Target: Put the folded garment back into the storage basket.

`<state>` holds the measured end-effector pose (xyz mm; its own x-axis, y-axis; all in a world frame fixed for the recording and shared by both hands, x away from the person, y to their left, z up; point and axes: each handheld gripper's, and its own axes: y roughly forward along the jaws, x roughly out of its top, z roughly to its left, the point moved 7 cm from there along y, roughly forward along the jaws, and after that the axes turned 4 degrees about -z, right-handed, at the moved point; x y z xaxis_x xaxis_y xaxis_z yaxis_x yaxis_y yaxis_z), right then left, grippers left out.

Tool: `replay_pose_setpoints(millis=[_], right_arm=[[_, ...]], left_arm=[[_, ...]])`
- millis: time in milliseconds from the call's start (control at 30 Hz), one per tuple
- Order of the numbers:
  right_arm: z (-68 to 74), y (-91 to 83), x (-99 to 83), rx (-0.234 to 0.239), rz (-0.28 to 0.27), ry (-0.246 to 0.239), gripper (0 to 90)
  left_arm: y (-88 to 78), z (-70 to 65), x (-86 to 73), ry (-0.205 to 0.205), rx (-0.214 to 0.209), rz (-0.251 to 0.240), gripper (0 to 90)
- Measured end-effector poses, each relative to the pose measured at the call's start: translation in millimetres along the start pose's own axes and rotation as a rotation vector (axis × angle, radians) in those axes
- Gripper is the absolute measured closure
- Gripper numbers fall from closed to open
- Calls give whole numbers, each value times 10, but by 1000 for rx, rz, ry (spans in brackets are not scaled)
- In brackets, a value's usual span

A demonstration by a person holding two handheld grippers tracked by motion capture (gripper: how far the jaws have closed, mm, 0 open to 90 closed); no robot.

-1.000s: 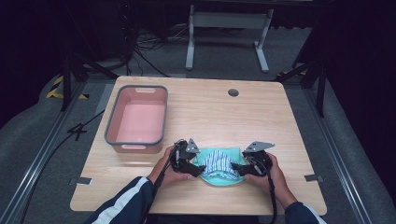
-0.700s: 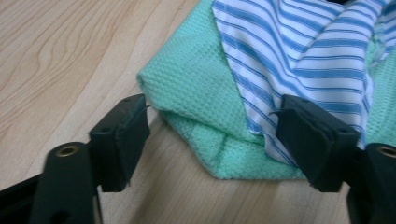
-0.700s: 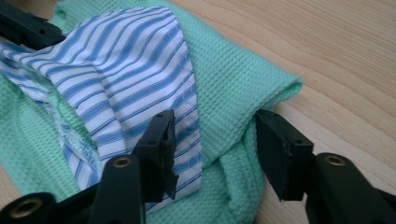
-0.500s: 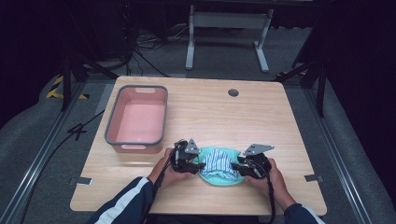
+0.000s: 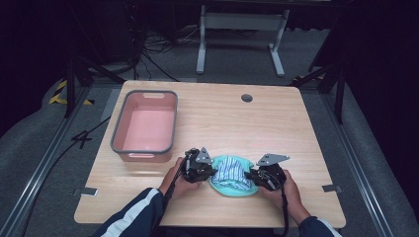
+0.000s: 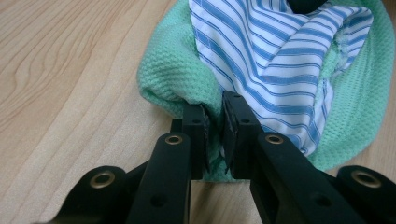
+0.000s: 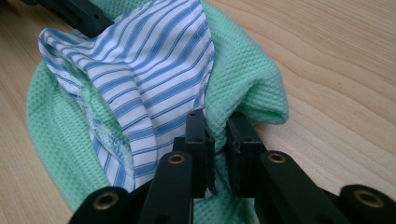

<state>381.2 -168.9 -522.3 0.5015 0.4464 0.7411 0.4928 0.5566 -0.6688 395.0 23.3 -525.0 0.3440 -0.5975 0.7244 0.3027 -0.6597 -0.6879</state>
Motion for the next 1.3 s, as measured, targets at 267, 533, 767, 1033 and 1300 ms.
replay_pose_setpoints(millis=[267, 533, 767, 1033, 1300], right_arm=[[11, -76, 63, -2, -11, -5, 815], [-27, -186, 157, -17, -42, 18, 816], [-12, -235, 266, -27, -52, 28, 817], [-18, -307, 447, -37, -81, 20, 817], [-24, -370, 616, -45, -103, 3, 817]], left_arm=[[-57, -4, 74, 11, -11, 0, 824], [-157, -5, 205, 19, -27, 1, 826], [-227, 13, 303, 41, -9, -4, 827], [-327, 89, 447, 72, 33, -16, 830], [-478, 152, 607, 92, 67, -35, 831]])
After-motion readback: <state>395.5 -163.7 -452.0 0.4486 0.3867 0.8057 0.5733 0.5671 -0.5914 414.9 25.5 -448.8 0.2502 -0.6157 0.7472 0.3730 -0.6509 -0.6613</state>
